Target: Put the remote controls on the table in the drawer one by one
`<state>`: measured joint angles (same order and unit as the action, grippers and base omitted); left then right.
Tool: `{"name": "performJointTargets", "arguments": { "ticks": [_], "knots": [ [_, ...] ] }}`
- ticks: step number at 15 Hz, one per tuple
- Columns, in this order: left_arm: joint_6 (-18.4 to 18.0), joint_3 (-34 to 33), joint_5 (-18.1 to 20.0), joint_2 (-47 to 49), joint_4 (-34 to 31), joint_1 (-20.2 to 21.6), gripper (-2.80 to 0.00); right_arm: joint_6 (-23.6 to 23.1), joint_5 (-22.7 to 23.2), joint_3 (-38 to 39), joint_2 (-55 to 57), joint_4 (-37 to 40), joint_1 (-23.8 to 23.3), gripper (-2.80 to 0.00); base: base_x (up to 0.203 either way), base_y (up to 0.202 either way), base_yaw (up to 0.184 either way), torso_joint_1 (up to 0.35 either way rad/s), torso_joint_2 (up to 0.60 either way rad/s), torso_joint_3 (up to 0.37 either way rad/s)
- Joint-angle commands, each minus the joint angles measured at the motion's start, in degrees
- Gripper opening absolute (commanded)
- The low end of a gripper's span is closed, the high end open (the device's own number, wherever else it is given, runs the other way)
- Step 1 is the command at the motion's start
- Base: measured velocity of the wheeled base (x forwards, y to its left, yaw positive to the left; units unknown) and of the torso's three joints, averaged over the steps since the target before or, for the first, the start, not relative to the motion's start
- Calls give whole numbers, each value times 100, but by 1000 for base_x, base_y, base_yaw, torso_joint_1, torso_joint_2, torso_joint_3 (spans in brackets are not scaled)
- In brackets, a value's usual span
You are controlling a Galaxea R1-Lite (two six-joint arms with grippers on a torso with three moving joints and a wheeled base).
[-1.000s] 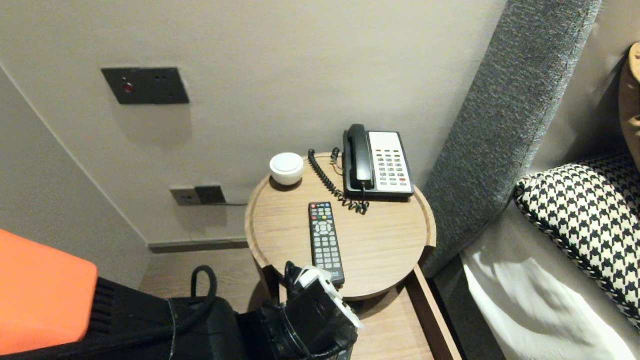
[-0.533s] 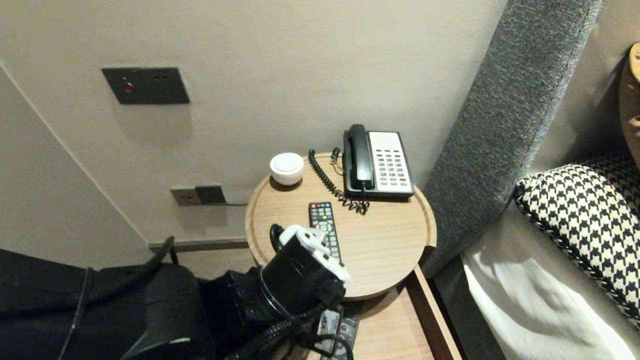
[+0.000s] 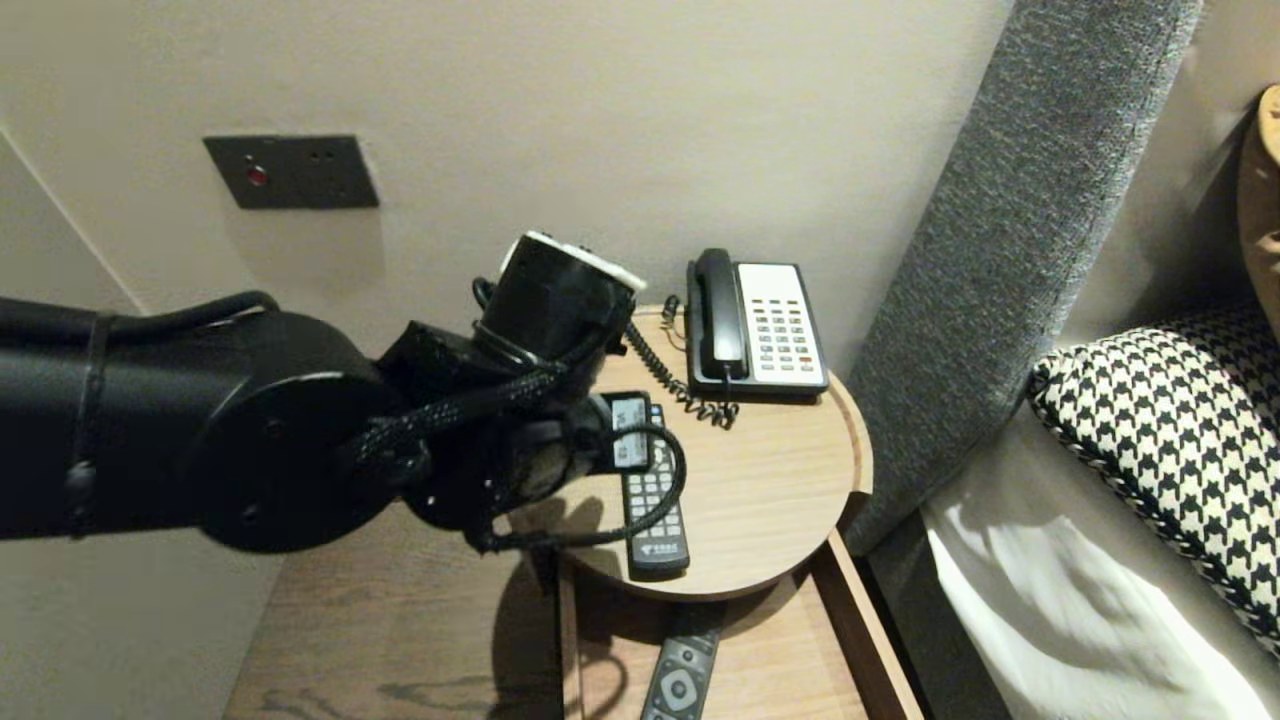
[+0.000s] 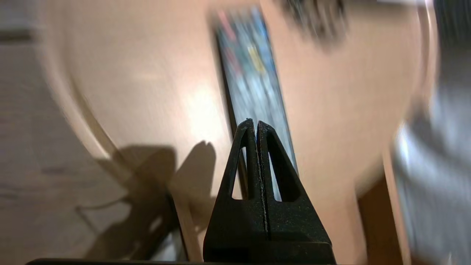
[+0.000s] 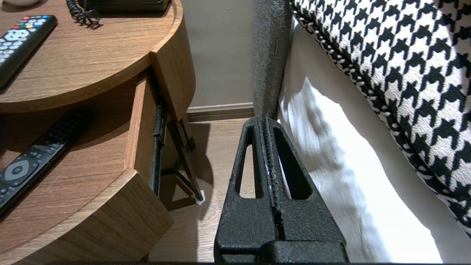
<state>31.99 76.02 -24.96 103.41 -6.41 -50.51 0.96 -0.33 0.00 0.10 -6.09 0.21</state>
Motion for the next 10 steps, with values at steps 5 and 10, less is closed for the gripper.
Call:
{"name": "performJointTargets", "arguments": {
  "ticks": [5,10],
  "knots": [
    [662,1035,-1091,1153,-5,150,0,0,-2,229,8,-7,-3,-280,0,0,0,0,0,0],
    [1071,1151,-1278,1632,-3,72,0,0,-2,229,8,-12,1,-280,0,0,0,0,0,0]
  ]
}}
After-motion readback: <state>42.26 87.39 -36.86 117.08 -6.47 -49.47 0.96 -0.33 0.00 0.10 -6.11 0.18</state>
